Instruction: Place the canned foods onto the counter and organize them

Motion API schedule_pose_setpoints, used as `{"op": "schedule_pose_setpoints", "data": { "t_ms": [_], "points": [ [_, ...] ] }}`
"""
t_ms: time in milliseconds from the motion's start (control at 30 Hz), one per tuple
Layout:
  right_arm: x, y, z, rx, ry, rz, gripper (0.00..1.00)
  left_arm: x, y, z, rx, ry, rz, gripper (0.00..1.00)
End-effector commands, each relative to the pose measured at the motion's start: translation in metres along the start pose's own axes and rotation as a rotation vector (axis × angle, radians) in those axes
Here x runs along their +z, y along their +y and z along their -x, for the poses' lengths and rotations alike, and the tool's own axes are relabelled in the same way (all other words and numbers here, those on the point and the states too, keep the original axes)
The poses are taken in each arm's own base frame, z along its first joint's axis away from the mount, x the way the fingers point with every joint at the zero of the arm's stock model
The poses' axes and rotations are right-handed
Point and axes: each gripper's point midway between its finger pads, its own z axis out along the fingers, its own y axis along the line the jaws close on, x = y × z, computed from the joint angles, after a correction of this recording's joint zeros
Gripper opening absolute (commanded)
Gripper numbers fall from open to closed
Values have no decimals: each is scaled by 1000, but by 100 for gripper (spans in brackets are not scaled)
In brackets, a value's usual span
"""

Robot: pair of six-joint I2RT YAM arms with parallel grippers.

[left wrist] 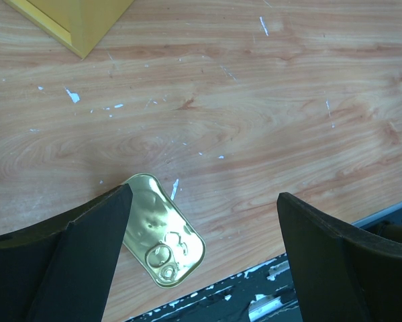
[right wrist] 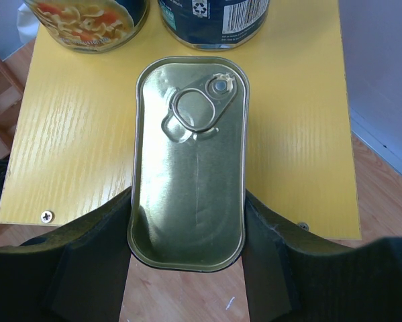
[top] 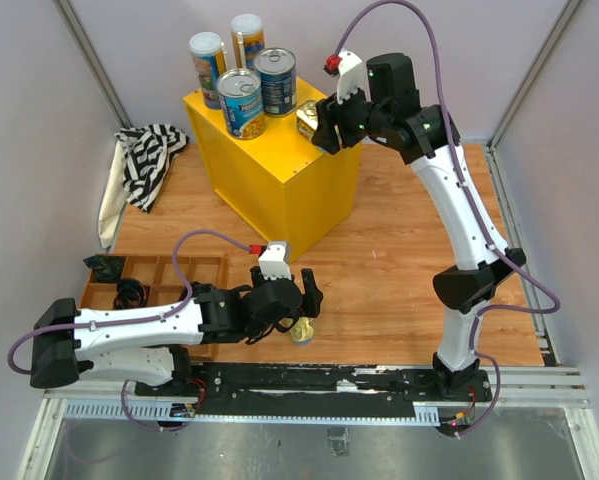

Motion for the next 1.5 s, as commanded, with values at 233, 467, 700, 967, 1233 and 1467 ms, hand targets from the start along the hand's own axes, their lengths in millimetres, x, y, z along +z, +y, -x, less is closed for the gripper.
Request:
{"op": "schedule_pose_setpoints", "data": {
  "t_ms": [233, 467, 700, 967, 1233, 1467],
  "points": [
    [13, -21, 9, 15, -46, -23, 35, 2, -3, 1, -1, -20, -10, 94],
    [16, -28, 7, 37, -49, -28, 46, 2, -2, 1, 8, -22, -8, 94],
    [19, -26, 8, 55, -53, -12, 47, 1, -3, 3, 4, -25, -13, 94],
    [13, -29, 11, 84, -64, -47, 61, 0, -2, 2, -9, -18, -15, 94],
    [1, -25, 19, 101, -92, -49, 99, -4, -2, 6, -19, -26, -16, 94],
    [-25, -22, 28, 105, -131, -81, 98, -7, -3, 7, -29, -19, -21, 95]
  ]
}}
